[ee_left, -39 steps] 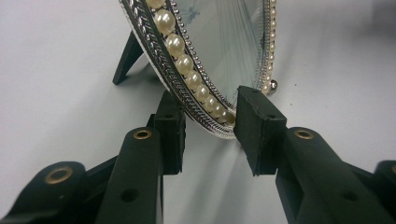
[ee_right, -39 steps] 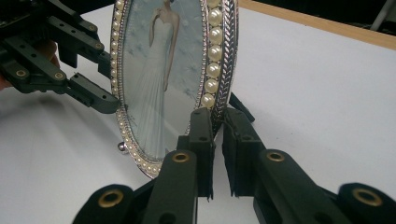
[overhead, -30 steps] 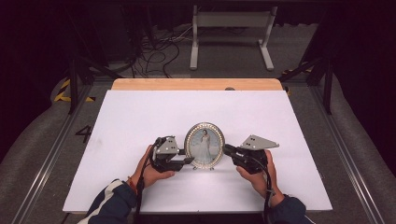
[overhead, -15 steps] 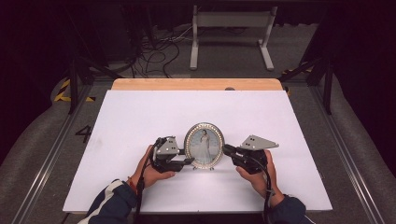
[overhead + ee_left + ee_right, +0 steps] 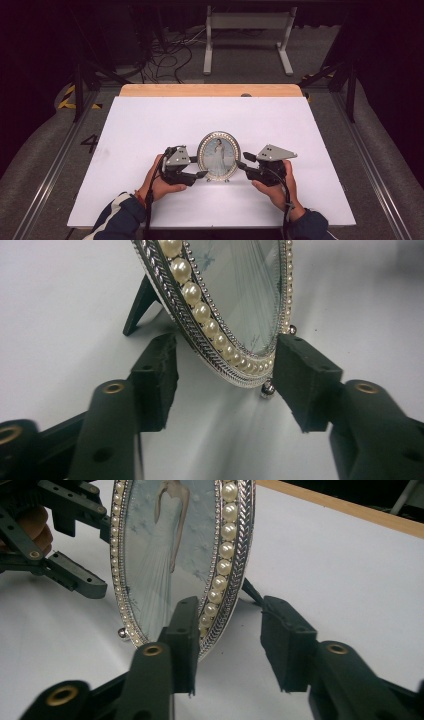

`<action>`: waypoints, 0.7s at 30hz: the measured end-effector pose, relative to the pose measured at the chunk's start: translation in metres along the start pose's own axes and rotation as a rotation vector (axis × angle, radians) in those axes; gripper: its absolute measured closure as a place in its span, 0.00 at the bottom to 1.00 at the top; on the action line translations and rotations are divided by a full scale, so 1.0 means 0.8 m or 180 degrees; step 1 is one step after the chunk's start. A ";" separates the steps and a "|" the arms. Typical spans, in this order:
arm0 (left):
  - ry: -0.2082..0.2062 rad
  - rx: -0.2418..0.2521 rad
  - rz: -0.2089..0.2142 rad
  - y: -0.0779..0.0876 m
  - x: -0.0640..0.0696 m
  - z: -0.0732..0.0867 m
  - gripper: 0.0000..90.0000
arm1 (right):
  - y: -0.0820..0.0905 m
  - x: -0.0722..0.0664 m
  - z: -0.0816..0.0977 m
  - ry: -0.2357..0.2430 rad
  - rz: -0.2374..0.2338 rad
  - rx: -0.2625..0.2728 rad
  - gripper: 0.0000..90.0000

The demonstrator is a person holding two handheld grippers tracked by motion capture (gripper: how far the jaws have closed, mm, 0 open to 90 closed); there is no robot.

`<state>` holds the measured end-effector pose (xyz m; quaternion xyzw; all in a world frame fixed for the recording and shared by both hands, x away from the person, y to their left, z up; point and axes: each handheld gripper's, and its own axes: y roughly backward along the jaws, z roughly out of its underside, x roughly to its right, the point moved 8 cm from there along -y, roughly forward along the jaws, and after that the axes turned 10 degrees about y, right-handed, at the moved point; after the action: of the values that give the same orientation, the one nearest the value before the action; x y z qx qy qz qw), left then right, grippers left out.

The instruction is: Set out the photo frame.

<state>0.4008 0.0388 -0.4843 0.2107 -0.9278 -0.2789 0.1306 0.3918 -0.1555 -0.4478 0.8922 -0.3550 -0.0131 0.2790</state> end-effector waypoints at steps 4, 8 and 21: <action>-0.0051 -0.0033 -0.0031 0.001 0.001 0.001 0.40 | 0.000 -0.002 -0.001 0.0030 -0.0035 -0.0007 0.50; -0.0046 -0.0056 -0.0085 0.001 0.000 0.001 0.32 | -0.004 -0.006 0.001 0.0145 -0.0078 -0.0095 0.37; 0.0024 0.0039 -0.0155 0.005 -0.004 0.000 0.06 | -0.011 -0.016 0.002 0.0289 -0.0167 -0.0132 0.08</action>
<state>0.4021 0.0431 -0.4826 0.2351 -0.9236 -0.2756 0.1259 0.3871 -0.1427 -0.4562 0.8949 -0.3180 0.0128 0.3129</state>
